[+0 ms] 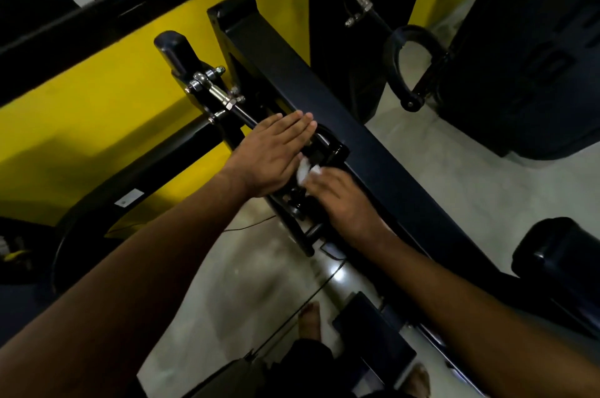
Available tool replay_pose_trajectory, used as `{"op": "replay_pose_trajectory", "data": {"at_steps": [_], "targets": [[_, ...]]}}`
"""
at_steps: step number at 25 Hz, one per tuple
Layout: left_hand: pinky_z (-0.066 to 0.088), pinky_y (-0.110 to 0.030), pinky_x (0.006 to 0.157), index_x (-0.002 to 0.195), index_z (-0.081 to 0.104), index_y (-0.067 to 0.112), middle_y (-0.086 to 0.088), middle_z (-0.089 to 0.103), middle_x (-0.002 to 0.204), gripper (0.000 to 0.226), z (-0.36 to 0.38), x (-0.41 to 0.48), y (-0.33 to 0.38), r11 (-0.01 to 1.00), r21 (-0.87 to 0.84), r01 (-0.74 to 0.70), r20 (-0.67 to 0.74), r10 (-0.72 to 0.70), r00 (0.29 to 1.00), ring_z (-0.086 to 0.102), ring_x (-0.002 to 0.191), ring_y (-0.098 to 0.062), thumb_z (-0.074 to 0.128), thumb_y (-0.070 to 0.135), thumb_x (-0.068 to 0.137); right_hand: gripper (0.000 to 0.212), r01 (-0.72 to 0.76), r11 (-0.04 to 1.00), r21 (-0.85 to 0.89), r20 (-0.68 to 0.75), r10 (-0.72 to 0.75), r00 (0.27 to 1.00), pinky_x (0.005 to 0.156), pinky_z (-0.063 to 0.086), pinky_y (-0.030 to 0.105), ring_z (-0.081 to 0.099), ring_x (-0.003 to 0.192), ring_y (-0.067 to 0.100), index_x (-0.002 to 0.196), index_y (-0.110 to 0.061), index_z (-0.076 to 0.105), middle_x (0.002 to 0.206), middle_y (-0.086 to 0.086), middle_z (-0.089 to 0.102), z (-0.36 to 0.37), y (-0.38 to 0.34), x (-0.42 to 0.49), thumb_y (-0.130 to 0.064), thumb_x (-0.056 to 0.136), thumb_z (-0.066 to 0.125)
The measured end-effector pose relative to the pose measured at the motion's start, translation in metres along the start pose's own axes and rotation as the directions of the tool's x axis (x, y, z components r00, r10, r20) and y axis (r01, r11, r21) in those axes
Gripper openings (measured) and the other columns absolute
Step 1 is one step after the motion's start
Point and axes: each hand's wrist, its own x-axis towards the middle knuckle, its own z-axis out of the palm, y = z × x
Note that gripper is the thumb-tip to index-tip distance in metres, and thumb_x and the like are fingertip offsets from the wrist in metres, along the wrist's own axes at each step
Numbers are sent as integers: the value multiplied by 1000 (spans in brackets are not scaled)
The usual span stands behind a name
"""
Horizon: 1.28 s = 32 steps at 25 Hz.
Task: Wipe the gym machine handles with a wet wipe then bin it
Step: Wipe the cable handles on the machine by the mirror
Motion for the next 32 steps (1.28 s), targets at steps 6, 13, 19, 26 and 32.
{"op": "replay_pose_trajectory", "data": {"at_steps": [6,13,19,26,32], "targets": [[18,-41,120,155,23,12,-6,22,161,61,-2,0,0,1000,-15,-6,-14,6,1000,18,149,-21,21,38,100,34,-111,993,-25,-128,107,986,93,49,36,50,113,28,119,-3,67,118,13,65,-2,10,16,-12,94,46],[21,-42,119,154,25,12,-6,25,160,62,-5,0,2,1000,-3,12,-11,-12,1000,20,149,-21,22,38,98,17,-592,221,775,-81,964,253,84,51,14,62,97,5,107,-15,67,110,3,64,12,-26,37,-6,94,60],[19,-41,120,154,24,13,-5,24,161,62,-4,0,3,1000,7,15,-9,-15,1000,19,149,-20,22,38,98,21,-451,-222,864,303,946,115,94,52,37,63,97,20,96,-27,62,106,8,66,29,-55,30,-8,97,53],[19,-41,120,155,22,14,-5,22,161,62,-3,-1,2,1000,-1,15,-1,-15,1000,17,150,-20,21,37,97,9,-461,-268,846,341,937,80,97,48,44,59,93,19,105,-17,59,104,9,63,35,-72,29,-15,100,51],[20,-41,120,155,24,14,-5,24,161,61,-2,-1,0,1000,-21,-2,-15,1,1000,19,149,-20,27,34,97,15,-583,105,805,37,973,227,87,53,23,62,101,13,102,-16,59,102,-6,59,35,-105,19,-5,98,50]]}}
